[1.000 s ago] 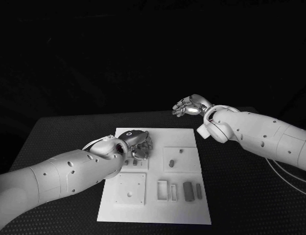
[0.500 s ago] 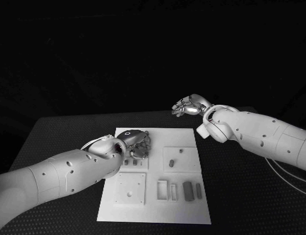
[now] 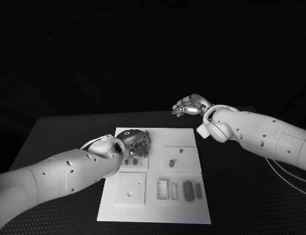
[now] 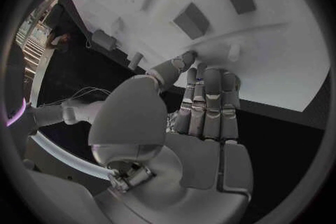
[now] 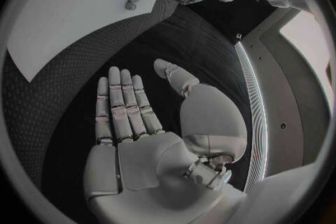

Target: Assemble the parts on the task board

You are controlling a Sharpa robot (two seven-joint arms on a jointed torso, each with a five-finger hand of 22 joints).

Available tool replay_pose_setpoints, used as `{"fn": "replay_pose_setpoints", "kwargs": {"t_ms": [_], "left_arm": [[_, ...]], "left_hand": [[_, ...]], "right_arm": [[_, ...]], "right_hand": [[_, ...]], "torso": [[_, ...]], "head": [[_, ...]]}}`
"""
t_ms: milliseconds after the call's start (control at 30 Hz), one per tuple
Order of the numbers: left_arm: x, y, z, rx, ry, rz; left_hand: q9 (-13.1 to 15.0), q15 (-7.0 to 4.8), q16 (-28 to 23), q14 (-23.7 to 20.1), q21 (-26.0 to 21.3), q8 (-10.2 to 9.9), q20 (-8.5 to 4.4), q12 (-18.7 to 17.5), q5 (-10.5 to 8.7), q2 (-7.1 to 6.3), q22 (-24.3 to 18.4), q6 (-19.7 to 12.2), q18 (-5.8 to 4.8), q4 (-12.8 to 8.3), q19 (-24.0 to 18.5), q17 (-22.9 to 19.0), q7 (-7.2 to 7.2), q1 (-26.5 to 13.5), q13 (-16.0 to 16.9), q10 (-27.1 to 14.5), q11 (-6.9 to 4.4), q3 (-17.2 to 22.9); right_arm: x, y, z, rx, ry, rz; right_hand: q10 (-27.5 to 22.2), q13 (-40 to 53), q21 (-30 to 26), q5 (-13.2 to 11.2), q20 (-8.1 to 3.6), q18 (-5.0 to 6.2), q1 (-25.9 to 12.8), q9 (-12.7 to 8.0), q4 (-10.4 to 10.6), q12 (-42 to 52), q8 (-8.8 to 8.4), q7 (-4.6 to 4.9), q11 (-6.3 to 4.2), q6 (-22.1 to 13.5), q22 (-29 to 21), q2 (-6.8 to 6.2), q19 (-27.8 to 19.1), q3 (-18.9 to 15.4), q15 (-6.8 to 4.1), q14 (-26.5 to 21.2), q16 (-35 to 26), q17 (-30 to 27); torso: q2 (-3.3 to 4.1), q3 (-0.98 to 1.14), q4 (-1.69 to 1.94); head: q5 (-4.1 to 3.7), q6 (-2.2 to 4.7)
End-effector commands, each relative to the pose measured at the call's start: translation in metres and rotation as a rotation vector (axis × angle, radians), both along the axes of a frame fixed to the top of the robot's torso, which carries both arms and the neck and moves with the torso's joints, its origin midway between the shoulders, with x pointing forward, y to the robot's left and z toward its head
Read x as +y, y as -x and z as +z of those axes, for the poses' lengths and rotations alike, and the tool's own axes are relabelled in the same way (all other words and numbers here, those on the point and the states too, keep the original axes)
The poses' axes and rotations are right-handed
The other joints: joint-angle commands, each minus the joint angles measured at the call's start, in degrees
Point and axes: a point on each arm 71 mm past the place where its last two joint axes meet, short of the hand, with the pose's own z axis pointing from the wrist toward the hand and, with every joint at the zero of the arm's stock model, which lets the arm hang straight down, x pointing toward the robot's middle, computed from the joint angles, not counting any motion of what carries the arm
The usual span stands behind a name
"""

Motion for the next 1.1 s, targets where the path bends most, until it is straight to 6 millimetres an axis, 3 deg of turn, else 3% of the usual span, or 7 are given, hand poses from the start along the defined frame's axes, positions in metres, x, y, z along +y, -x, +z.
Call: {"fn": "replay_pose_setpoints", "kwargs": {"t_ms": [33, 667, 1100], "left_arm": [[-0.005, 0.001, 0.000, 0.005, -0.007, -0.014], [-0.009, 0.002, -0.008, 0.029, -0.019, -0.018], [-0.011, 0.002, -0.013, 0.030, -0.044, -0.018]], "left_hand": [[-0.1, -0.06, 0.4, 0.3, 0.4, 0.2, -2.65, -0.1, 0.15, 0.28, 0.9, 0.4, -0.64, -0.1, 0.3, 0.0, 0.01, 0.0, -0.1, 0.5, -0.05, 0.3], [-0.4, -0.23, 1.2, 0.9, 0.7, 0.0, -2.87, -0.4, -0.18, -0.46, 1.1, 0.3, -0.53, -0.2, 0.9, 0.1, -0.07, -0.7, -0.2, 0.9, -0.20, -0.4], [-0.5, -0.51, 1.8, 1.5, 1.2, 0.3, -3.11, -0.2, -0.15, 0.25, 1.1, 0.9, -0.28, -0.1, 1.7, 0.1, -0.11, -0.6, -0.2, 1.7, -0.49, -0.3]], "right_arm": [[0.003, 0.001, 0.000, -0.001, -0.003, 0.021], [0.004, 0.001, 0.000, -0.001, -0.004, 0.023], [0.004, 0.001, 0.000, -0.002, -0.004, 0.023]], "right_hand": [[0.3, 0.0, -0.4, 0.3, 0.00, -1.07, -0.5, -0.1, 0.1, -0.4, 0.21, 0.15, -0.07, -0.3, 0.1, 0.05, -0.4, -0.1, 0.27, 0.2, -0.3, -0.1], [0.3, 0.0, -0.4, 0.3, -0.01, -1.06, -0.5, -0.1, 0.1, -0.4, 0.22, 0.14, -0.08, -0.3, 0.1, 0.05, -0.4, -0.1, 0.26, 0.2, -0.3, -0.1], [0.3, 0.0, -0.4, 0.3, -0.01, -1.06, -0.5, -0.1, 0.1, -0.4, 0.22, 0.14, -0.08, -0.3, 0.1, 0.07, -0.4, -0.1, 0.26, 0.2, -0.3, -0.1]], "torso": [[-0.01, 0.00, 0.00], [0.03, 0.02, -0.05], [0.00, 0.02, -0.03]], "head": [[0.04, -0.03], [-0.11, -0.13], [-0.22, -0.18]]}}
